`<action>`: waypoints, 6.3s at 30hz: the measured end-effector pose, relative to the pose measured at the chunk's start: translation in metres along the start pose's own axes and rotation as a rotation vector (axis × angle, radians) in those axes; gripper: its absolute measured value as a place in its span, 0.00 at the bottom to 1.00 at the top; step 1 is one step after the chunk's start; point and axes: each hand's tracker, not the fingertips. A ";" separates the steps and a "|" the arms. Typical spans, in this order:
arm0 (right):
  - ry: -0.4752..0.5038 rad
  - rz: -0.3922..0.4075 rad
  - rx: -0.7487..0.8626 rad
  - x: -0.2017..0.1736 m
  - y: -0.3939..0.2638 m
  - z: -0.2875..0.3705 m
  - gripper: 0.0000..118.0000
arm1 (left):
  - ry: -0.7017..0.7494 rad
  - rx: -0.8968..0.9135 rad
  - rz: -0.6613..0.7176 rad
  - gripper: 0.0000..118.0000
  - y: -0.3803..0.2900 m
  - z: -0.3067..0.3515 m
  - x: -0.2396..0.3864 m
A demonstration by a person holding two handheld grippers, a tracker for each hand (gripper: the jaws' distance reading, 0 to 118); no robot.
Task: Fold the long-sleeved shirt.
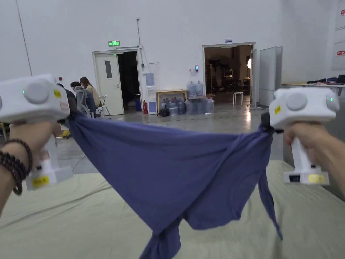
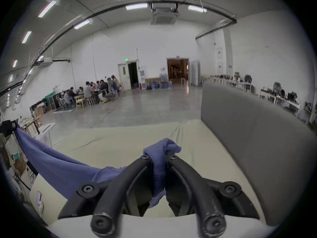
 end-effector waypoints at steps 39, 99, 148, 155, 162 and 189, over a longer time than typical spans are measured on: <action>-0.025 0.022 -0.413 0.059 -0.457 0.153 0.78 | -0.076 -0.576 0.016 0.45 -0.441 0.204 -0.104; 0.217 0.491 -0.775 -0.087 -0.353 -0.160 0.36 | -0.085 -0.672 -0.026 0.00 -0.431 0.087 -0.042; -0.041 0.179 0.120 -0.047 0.076 0.016 0.00 | -0.012 -0.086 -0.050 0.00 0.022 -0.027 0.034; -0.028 0.159 0.017 -0.024 0.000 -0.015 0.00 | -0.021 -0.201 -0.003 0.00 -0.064 -0.048 0.006; -0.044 0.299 0.121 -0.026 -0.042 0.066 0.00 | -0.107 -0.182 -0.010 0.00 -0.101 0.019 -0.001; 0.036 0.542 -0.768 0.011 -0.505 0.201 0.00 | -0.040 -0.877 -0.330 0.00 -0.464 0.225 -0.060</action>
